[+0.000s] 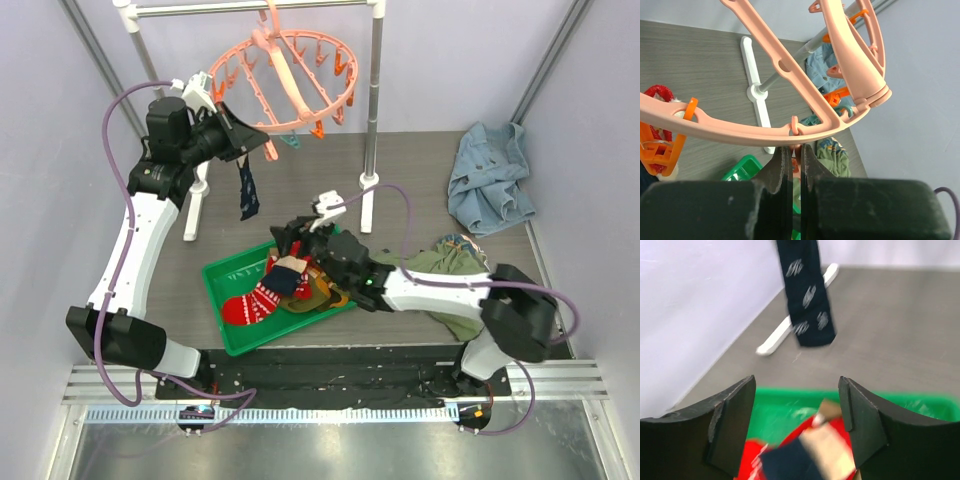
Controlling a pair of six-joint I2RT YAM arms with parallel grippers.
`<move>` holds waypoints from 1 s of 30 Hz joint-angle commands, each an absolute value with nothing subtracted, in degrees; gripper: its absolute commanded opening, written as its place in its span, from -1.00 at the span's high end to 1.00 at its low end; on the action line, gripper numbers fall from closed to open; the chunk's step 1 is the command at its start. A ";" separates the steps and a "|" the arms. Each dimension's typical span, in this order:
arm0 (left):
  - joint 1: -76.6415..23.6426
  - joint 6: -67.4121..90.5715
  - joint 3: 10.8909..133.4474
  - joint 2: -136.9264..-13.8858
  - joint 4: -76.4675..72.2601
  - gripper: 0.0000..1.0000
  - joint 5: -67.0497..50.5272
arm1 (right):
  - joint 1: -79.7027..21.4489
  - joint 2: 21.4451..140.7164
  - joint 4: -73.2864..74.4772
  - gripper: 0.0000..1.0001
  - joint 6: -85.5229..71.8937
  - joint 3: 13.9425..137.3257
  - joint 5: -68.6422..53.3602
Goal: Remove the socks clipped to the hanger
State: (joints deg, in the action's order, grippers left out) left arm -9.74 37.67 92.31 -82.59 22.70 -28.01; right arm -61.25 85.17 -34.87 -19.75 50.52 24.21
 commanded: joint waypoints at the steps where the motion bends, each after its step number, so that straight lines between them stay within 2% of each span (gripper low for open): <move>1: -9.58 40.34 92.20 -82.53 18.19 1.00 -30.50 | -61.44 94.89 -52.80 -0.55 -2.30 58.79 32.87; 5: -9.67 40.69 92.11 -82.62 18.11 1.00 -30.85 | -61.00 102.89 -60.72 -0.58 -0.35 64.50 31.03; 12: -9.76 42.01 92.02 -82.44 17.31 1.00 -31.20 | -60.56 115.91 -61.61 -0.61 1.49 78.46 30.93; 18: -9.76 41.84 91.93 -81.91 17.67 0.99 -31.29 | -60.38 124.96 -60.91 -0.61 11.50 88.83 39.35; 23: -9.84 42.36 92.11 -81.65 17.58 0.99 -31.38 | -59.24 129.46 -57.57 -0.60 12.58 95.18 43.24; 26: -9.84 42.71 92.20 -81.47 17.58 0.99 -31.46 | -58.36 130.87 -54.76 -0.34 10.64 97.99 41.31; 27: -9.84 42.71 92.28 -81.47 17.49 1.00 -31.46 | -58.19 131.04 -53.80 0.07 10.37 98.17 40.87; 29: -9.76 42.71 92.29 -81.39 17.58 0.99 -31.55 | -57.48 130.43 -53.44 0.44 9.50 97.48 39.91; 30: -9.84 42.71 92.29 -81.47 17.67 0.99 -31.47 | -57.31 129.82 -53.35 0.80 8.62 96.69 39.03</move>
State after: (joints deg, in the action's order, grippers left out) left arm -9.74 41.95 91.77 -82.78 21.19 -30.04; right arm -58.52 131.61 -52.84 10.46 95.31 39.38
